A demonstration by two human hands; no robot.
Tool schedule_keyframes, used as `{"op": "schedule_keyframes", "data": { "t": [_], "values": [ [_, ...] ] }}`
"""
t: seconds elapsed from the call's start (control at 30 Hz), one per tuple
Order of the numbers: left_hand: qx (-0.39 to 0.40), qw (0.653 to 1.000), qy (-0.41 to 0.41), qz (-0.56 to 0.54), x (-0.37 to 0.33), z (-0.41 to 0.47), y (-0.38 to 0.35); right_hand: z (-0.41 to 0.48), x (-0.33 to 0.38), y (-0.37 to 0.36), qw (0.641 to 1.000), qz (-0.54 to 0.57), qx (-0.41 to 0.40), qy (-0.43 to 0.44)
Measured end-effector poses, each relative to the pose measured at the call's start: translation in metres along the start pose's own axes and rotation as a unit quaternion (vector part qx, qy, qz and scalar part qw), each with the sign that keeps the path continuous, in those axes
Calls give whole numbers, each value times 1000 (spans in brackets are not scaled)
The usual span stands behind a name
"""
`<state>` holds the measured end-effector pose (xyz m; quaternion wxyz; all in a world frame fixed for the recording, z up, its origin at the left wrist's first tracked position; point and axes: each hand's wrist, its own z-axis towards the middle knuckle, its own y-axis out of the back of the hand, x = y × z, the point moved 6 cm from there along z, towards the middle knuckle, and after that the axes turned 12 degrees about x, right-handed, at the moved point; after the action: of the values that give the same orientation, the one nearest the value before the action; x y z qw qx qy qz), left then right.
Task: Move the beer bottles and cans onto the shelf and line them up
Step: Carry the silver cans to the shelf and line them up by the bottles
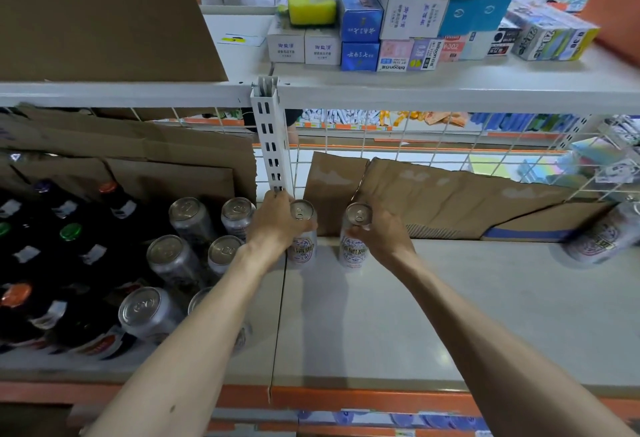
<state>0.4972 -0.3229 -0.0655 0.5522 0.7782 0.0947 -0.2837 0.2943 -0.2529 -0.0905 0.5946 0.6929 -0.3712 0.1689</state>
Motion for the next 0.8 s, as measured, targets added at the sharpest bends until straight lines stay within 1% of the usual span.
{"op": "schedule_keyframes", "data": {
  "t": [0.3,0.57,0.8],
  "values": [
    [8,998,-6,59,-2,6,3,-4,1,-2,1000,1,-20,-13],
    [0,998,-4,59,-1,5,4,-7,9,-1,999,20,-20,19],
    [-10,998,7,62,-3,3,3,-9,8,-2,998,49,-32,16]
  ]
}}
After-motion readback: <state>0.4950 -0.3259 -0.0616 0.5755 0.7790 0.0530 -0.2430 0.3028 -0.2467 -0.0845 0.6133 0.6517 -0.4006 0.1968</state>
